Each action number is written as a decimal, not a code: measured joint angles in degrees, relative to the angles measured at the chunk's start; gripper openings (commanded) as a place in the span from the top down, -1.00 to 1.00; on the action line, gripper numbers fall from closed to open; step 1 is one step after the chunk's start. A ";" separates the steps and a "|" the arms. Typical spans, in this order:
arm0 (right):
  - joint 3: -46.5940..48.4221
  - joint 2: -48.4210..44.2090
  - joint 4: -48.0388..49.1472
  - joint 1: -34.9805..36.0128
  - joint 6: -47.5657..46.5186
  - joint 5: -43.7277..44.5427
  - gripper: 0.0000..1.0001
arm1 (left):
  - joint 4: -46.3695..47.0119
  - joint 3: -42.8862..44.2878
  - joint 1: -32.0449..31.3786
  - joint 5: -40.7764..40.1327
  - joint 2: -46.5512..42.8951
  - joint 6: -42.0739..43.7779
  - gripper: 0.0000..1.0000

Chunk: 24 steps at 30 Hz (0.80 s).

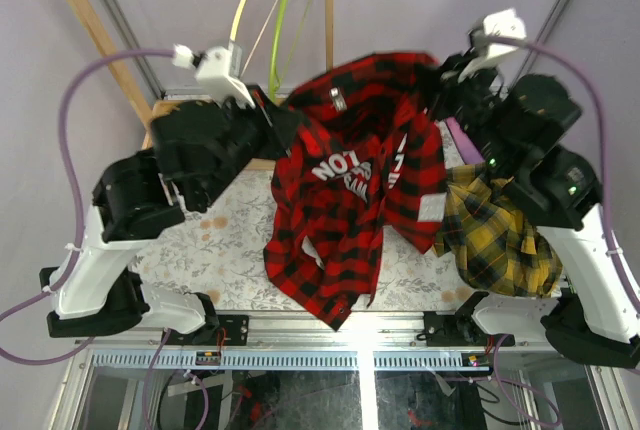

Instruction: Place the shirt on the hanger

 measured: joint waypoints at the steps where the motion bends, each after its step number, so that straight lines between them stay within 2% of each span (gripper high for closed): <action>1: 4.00 1.57 -0.24 0.00 -0.83 0.61 1.00 | 0.04 4.85 0.00 -0.57 1.84 1.62 1.00; 5: 20.33 7.13 -2.08 0.00 -3.63 1.49 1.00 | 1.99 16.81 0.00 -2.27 4.96 7.89 1.00; 9: 32.39 10.25 -3.28 0.04 -4.96 -0.76 1.00 | 8.87 15.96 0.00 -3.06 2.05 13.44 1.00; 12: 36.00 10.38 -3.21 0.28 -5.05 -5.25 1.00 | 15.04 15.45 -0.02 -3.17 0.52 17.11 1.00; 16: 35.52 9.25 -3.41 0.42 -3.85 -10.34 1.00 | 19.12 17.29 -0.02 -3.56 0.96 20.35 1.00; 19: 29.77 6.23 -3.87 0.42 -1.90 -12.24 1.00 | 19.41 15.93 0.00 -5.05 0.96 21.27 1.00; 22: 20.61 1.66 -5.27 0.42 1.16 -12.59 1.00 | 18.53 9.79 0.00 -7.63 -0.35 21.27 1.00; 24: 11.72 -1.92 -5.97 0.42 3.87 -12.44 1.00 | 17.55 2.16 0.07 -9.14 -2.08 19.52 1.00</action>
